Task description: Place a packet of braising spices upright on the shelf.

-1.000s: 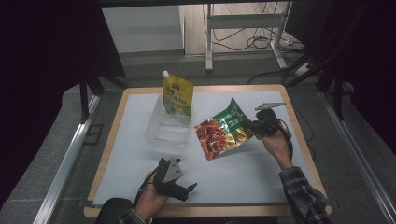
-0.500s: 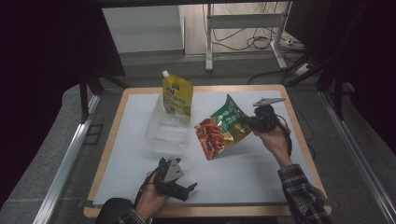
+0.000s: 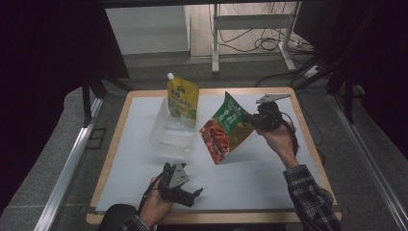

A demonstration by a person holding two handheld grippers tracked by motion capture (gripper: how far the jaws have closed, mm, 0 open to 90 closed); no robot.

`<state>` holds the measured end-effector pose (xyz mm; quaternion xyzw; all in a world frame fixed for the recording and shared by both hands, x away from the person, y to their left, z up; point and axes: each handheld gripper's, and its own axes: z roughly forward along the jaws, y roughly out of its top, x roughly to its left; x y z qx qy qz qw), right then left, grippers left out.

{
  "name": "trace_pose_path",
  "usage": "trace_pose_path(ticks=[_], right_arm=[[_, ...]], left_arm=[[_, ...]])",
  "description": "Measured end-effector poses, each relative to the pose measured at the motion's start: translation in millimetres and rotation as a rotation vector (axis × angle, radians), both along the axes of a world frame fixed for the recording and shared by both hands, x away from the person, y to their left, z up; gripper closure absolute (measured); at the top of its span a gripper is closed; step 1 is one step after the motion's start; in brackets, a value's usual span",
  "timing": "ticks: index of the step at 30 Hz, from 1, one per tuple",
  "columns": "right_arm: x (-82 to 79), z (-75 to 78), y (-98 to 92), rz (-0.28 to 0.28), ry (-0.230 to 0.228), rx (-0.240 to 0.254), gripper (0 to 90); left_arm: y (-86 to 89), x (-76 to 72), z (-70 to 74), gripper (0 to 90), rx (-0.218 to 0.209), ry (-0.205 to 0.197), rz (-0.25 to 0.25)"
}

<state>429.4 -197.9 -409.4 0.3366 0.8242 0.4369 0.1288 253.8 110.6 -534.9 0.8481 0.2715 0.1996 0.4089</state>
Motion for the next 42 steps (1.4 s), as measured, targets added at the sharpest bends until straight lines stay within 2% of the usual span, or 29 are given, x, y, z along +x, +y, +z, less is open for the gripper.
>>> trace_pose_path(ticks=[8,14,19,27,33,42], right_arm=[[-0.9,12.1,13.4,0.035,-0.005,0.007,88.8],[-3.7,24.2,28.8,0.089,-0.015,0.018,89.0],[-6.9,32.5,36.2,0.112,-0.019,0.02,89.0],[-10.3,45.7,43.2,0.135,-0.046,0.008,89.1],[-10.3,52.1,43.9,0.131,-0.058,0.001,89.1],[-10.0,63.5,40.6,0.154,-0.051,0.048,89.0]], left_arm=[[0.4,0.1,0.3,0.0,0.004,-0.001,-0.002],[0.4,-0.1,0.3,0.0,0.001,0.0,-0.001],[0.5,-0.1,0.5,0.0,0.0,0.0,-0.001],[0.5,-0.1,0.5,0.0,0.0,0.0,-0.001],[0.5,0.0,0.6,0.0,0.004,-0.003,-0.002],[1.6,0.4,1.0,0.0,-0.014,0.0,0.009]])
